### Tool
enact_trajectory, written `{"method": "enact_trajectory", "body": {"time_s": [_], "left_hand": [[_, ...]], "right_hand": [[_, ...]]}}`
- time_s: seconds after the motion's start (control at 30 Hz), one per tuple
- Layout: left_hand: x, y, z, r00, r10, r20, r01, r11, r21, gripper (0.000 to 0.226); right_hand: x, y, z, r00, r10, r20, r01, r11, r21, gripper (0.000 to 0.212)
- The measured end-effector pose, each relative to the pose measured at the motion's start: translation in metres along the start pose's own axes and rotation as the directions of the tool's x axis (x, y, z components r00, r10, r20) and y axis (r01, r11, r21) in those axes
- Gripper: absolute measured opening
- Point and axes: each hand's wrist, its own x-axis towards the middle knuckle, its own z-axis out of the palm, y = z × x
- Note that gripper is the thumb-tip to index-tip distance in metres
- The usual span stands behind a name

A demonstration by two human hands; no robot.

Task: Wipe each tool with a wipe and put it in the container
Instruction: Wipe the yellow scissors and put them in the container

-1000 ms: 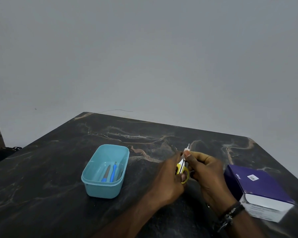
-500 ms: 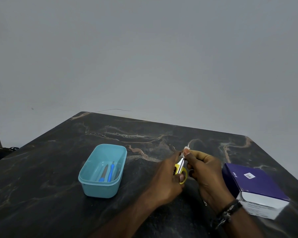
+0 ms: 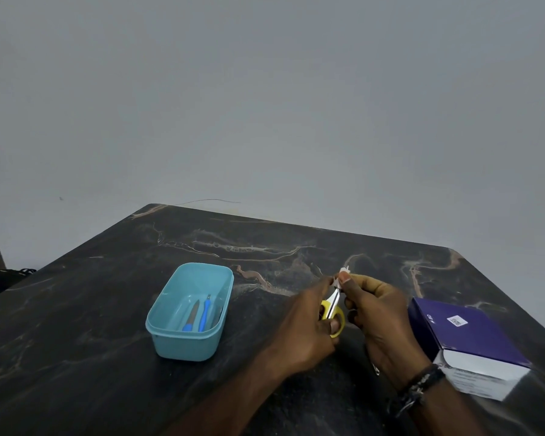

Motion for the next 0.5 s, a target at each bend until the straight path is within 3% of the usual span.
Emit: {"method": "enact_trajectory", "body": {"time_s": [0.13, 0.27, 0.4, 0.5], "left_hand": [[-0.001, 0.003, 0.001, 0.998, -0.069, -0.007, 0.068, 0.997, -0.028, 0.056], [0.005, 0.005, -0.001, 0.969, -0.15, -0.196, 0.126, 0.983, -0.134, 0.064], [0.011, 0.012, -0.012, 0.894, -0.19, -0.405, 0.04, 0.936, -0.35, 0.041], [0.01, 0.015, -0.015, 0.845, -0.21, -0.492, -0.036, 0.895, -0.445, 0.036]], "right_hand": [[0.002, -0.002, -0.003, 1.0, -0.014, -0.028, 0.015, 1.0, 0.025, 0.021], [0.006, -0.005, -0.008, 0.999, 0.0, -0.043, 0.004, 0.996, 0.093, 0.017], [0.008, -0.007, -0.01, 0.999, 0.038, -0.015, -0.036, 0.99, 0.136, 0.017], [0.007, -0.006, -0.008, 0.993, 0.101, 0.055, -0.11, 0.977, 0.183, 0.014]]}}
